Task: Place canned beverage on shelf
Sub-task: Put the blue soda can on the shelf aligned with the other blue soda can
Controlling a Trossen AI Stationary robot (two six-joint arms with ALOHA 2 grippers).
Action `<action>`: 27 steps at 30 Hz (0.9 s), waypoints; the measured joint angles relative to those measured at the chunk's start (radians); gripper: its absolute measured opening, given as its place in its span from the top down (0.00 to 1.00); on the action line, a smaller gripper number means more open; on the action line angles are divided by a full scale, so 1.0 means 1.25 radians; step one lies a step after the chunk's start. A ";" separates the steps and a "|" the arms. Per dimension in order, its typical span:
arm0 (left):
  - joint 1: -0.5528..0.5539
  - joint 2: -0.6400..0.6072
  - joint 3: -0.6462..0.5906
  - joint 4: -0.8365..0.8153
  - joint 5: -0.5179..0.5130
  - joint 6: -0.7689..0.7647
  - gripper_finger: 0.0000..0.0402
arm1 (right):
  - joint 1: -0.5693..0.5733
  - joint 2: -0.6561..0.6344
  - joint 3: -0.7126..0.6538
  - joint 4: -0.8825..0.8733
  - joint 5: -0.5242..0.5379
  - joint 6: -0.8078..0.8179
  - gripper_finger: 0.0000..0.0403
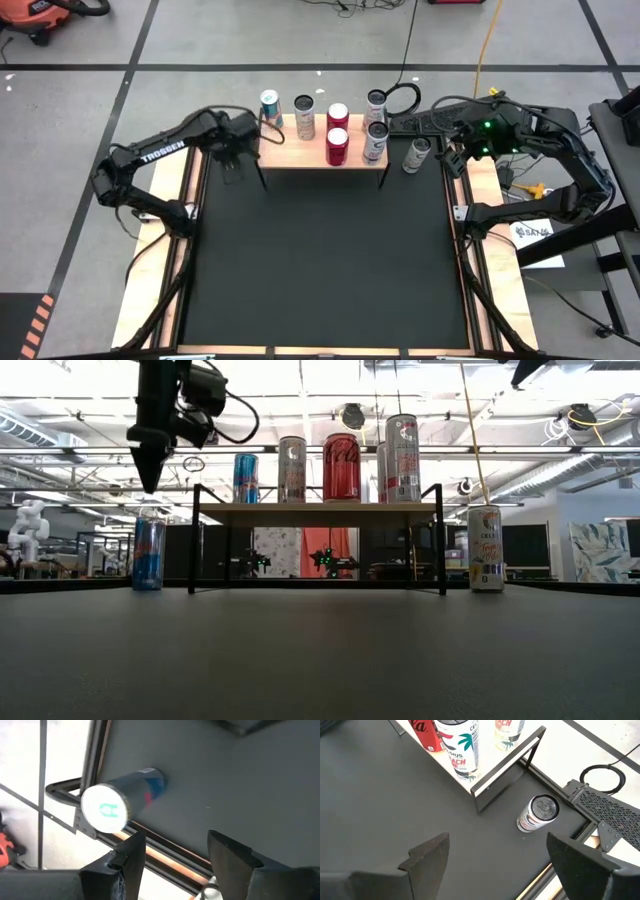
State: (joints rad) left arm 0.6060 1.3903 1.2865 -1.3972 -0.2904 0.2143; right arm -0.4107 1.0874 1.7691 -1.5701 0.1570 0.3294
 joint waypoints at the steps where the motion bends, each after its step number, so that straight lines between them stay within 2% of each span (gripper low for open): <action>1: 0.020 0.000 0.000 0.007 0.003 0.009 0.50 | 0.000 0.000 0.000 0.001 0.000 0.000 0.21; 6: 0.132 0.000 0.000 0.015 0.091 0.061 0.50 | 0.000 0.002 0.000 0.004 0.000 0.000 0.21; 11: 0.220 0.000 0.000 0.082 0.112 0.065 0.50 | 0.000 0.003 0.000 0.022 0.000 0.000 0.21; 21: 0.296 0.017 0.000 0.078 0.145 0.109 0.50 | 0.000 0.003 0.000 0.022 -0.001 0.015 0.21; 27: 0.302 0.021 0.000 0.077 0.145 0.164 0.50 | 0.000 0.003 0.000 0.020 -0.001 0.023 0.21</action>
State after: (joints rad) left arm 0.9833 1.4166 1.2869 -1.3010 -0.1089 0.4194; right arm -0.4107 1.0908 1.7693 -1.5448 0.1558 0.3584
